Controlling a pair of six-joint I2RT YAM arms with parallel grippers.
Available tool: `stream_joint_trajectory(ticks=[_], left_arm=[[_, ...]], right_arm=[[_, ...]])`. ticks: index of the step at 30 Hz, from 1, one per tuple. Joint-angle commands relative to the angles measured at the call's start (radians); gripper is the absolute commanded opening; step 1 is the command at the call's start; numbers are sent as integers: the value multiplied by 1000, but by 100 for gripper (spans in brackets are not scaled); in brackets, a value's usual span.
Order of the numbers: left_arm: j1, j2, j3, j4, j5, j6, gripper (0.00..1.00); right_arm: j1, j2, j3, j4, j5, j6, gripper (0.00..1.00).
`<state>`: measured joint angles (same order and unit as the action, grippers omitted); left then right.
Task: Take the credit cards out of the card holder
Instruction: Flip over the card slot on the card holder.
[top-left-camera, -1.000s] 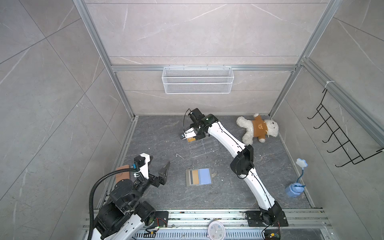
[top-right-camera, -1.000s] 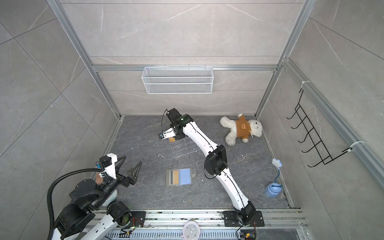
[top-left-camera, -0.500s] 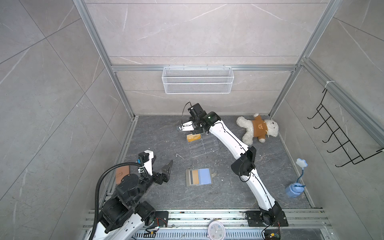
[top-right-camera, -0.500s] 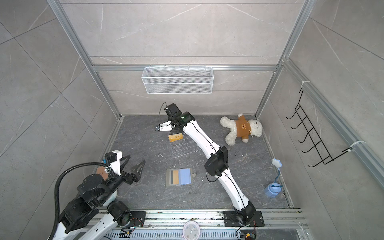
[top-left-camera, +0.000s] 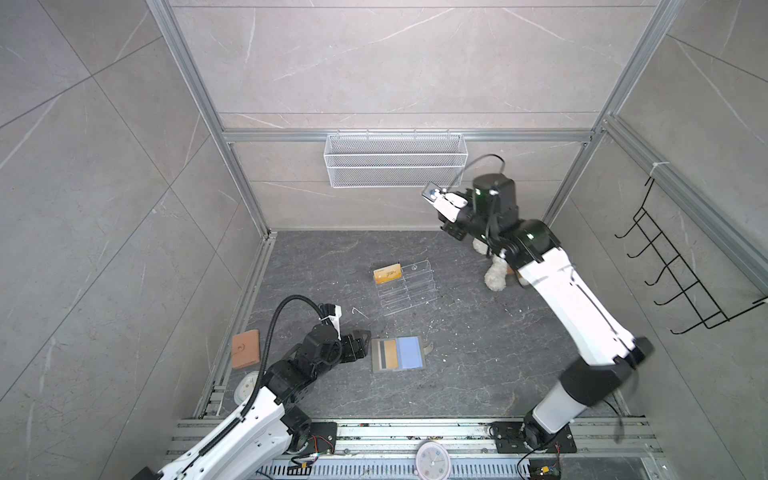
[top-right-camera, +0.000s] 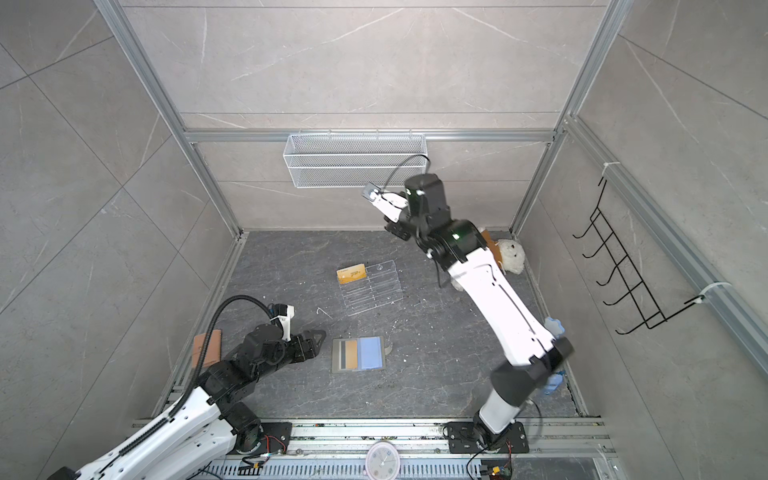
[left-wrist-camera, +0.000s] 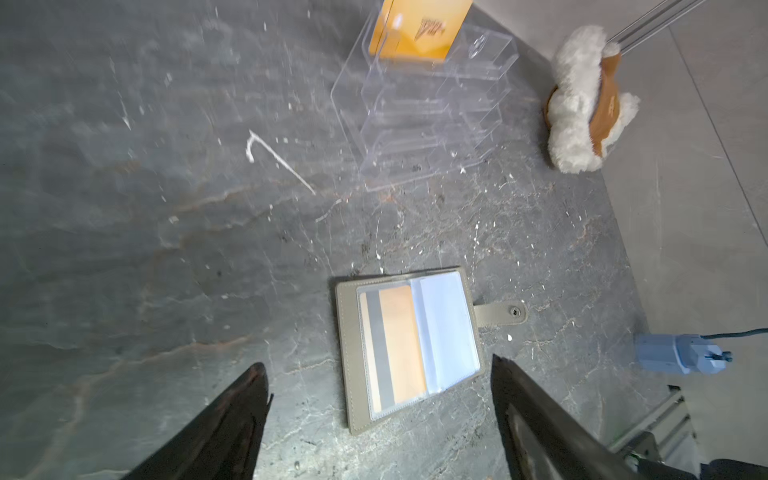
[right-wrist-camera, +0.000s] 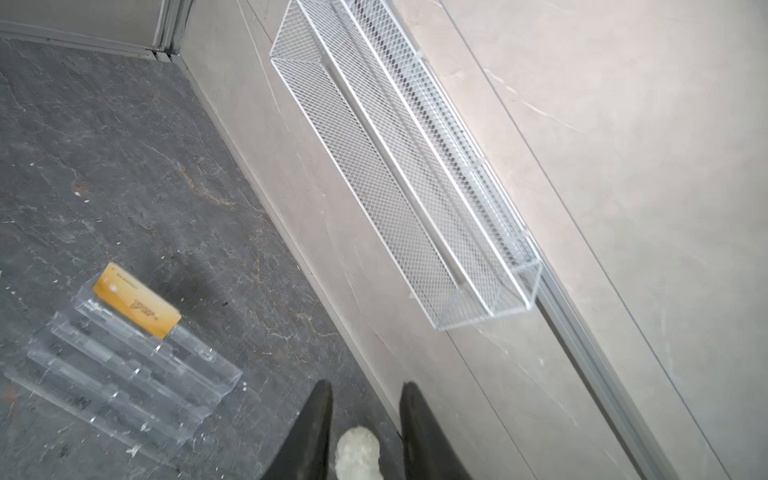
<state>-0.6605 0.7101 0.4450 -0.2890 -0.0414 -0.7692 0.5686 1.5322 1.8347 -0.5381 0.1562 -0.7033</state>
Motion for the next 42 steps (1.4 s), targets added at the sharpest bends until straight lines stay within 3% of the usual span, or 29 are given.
stream_joint_trajectory(ticks=[1, 3, 5, 10, 14, 20, 24, 31, 42], left_arm=[[19, 50, -38, 127, 137, -177, 84], [54, 89, -86, 199, 210, -242, 82], [88, 122, -134, 295, 285, -303, 81], [140, 204, -193, 440, 401, -404, 76], [147, 255, -228, 491, 429, -449, 74], [148, 289, -289, 571, 440, -505, 70], [148, 304, -305, 584, 439, -516, 66], [148, 362, -343, 682, 438, -538, 63], [147, 489, -334, 802, 464, -521, 53]], right_arm=[[-22, -238, -398, 471, -59, 284, 36], [-36, -350, -539, 522, -69, 417, 37], [-37, -395, -578, 430, -64, 514, 33], [-36, -397, -622, 179, -142, 737, 6], [-37, -401, -750, 176, -333, 886, 0], [-21, -341, -965, 298, -506, 1115, 0], [72, -262, -1065, 428, -516, 1190, 0], [208, -58, -1085, 553, -486, 1261, 0], [228, 91, -1093, 537, -405, 1285, 0]])
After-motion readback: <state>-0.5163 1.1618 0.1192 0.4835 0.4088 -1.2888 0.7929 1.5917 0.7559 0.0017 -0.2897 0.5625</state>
